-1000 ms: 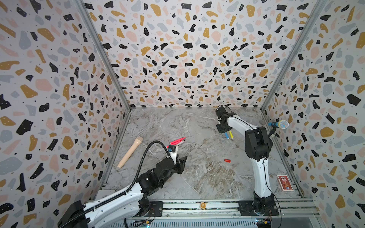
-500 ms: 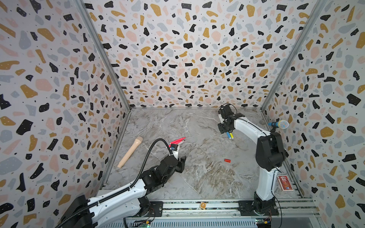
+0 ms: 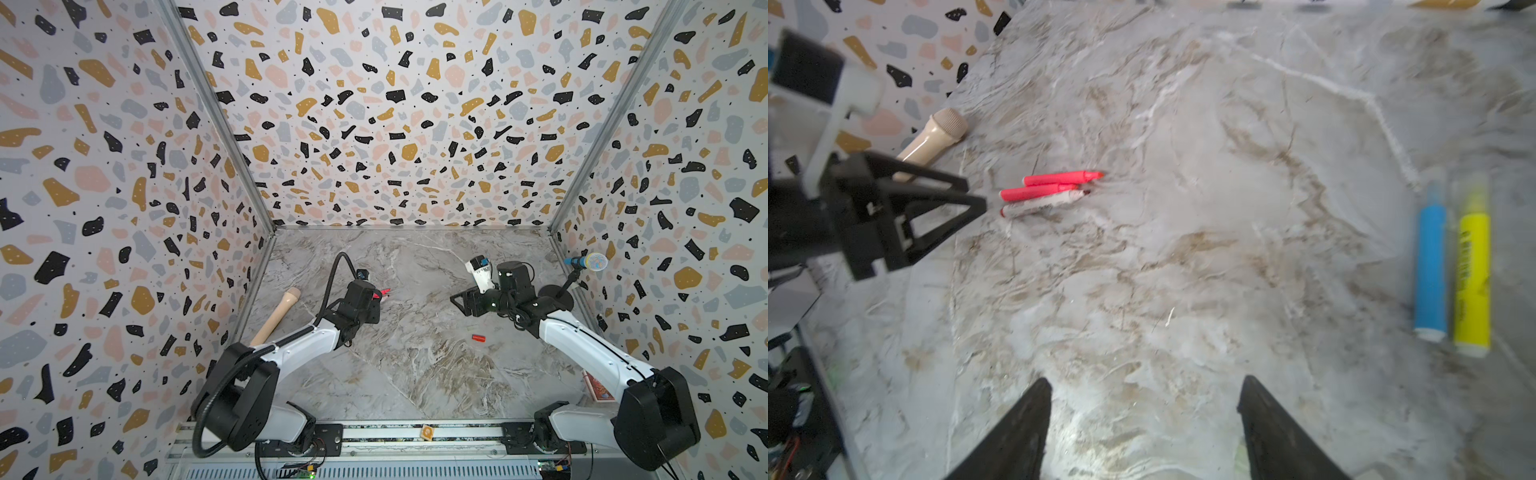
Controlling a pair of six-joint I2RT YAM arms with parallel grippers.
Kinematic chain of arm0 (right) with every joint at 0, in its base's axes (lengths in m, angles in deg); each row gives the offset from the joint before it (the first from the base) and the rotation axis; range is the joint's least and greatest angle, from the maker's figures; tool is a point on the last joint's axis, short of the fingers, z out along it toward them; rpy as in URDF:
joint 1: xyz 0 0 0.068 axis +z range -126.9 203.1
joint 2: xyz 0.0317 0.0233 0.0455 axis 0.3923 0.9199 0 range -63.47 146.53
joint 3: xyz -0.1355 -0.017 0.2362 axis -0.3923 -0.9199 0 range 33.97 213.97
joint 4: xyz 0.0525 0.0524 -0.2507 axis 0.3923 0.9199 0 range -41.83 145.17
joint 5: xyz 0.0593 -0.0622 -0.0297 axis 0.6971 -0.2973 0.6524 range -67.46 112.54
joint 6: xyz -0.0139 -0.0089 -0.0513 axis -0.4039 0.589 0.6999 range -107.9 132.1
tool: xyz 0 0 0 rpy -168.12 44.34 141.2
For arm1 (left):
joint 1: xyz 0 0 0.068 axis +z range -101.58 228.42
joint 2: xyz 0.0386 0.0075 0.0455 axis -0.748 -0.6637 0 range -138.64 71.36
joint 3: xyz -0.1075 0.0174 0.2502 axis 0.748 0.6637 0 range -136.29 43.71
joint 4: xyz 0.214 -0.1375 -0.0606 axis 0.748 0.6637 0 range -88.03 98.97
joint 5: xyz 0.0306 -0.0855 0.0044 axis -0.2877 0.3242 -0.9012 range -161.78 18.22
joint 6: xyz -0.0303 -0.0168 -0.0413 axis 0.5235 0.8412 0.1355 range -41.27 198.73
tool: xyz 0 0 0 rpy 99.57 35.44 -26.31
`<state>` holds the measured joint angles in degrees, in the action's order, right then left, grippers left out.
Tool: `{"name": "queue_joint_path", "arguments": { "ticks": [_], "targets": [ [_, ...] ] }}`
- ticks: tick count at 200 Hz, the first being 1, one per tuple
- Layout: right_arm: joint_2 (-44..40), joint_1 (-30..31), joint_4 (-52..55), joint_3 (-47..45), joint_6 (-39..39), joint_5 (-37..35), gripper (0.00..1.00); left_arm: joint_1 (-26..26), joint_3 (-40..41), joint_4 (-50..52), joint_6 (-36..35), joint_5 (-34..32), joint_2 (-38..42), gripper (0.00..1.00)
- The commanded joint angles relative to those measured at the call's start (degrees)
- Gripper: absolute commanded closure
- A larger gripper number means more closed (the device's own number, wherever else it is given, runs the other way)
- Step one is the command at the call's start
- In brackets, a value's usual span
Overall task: Insert pens into pen caps
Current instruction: Pick up a pen from the center of the table.
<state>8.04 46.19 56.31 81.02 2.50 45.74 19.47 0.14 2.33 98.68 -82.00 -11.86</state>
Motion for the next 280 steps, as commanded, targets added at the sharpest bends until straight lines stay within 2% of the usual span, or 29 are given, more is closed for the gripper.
{"name": "queue_joint_path", "arguments": {
  "ticks": [1, 40, 154, 194, 235, 264, 280],
  "targets": [
    [-4.19, 0.11, -5.85, -2.71, -1.79, 5.47, 0.27, 1.63, -2.71, -0.46, -3.16, 4.20, -3.94, 0.46],
    [-5.70, -0.01, -6.59, -6.12, -1.66, 5.99, 0.26, 3.85, -4.74, -1.30, -4.16, 6.00, -9.15, 0.48],
    [-6.61, 0.02, -7.71, -7.49, -2.10, 6.20, 0.26, 4.65, -6.42, -1.51, -5.97, 8.28, -14.53, 0.50],
    [-7.12, 0.02, -7.87, -7.72, -2.43, 6.05, 0.26, 4.40, -7.56, 0.61, -7.64, 9.06, -15.74, 0.57],
    [-7.61, 0.02, -8.18, -7.94, -3.00, 5.65, 0.26, -0.15, -8.85, 3.95, -9.35, 7.61, -17.33, 0.62],
    [-8.22, 0.01, -8.18, -7.95, -3.39, 5.30, 0.26, -4.40, -9.68, 6.32, -10.16, 6.40, -19.57, 0.70],
    [-8.66, -0.03, -7.82, -7.98, -3.40, 4.70, 0.27, -6.49, -9.61, 7.13, -10.53, 5.87, -20.13, 0.78]
  ]
}}
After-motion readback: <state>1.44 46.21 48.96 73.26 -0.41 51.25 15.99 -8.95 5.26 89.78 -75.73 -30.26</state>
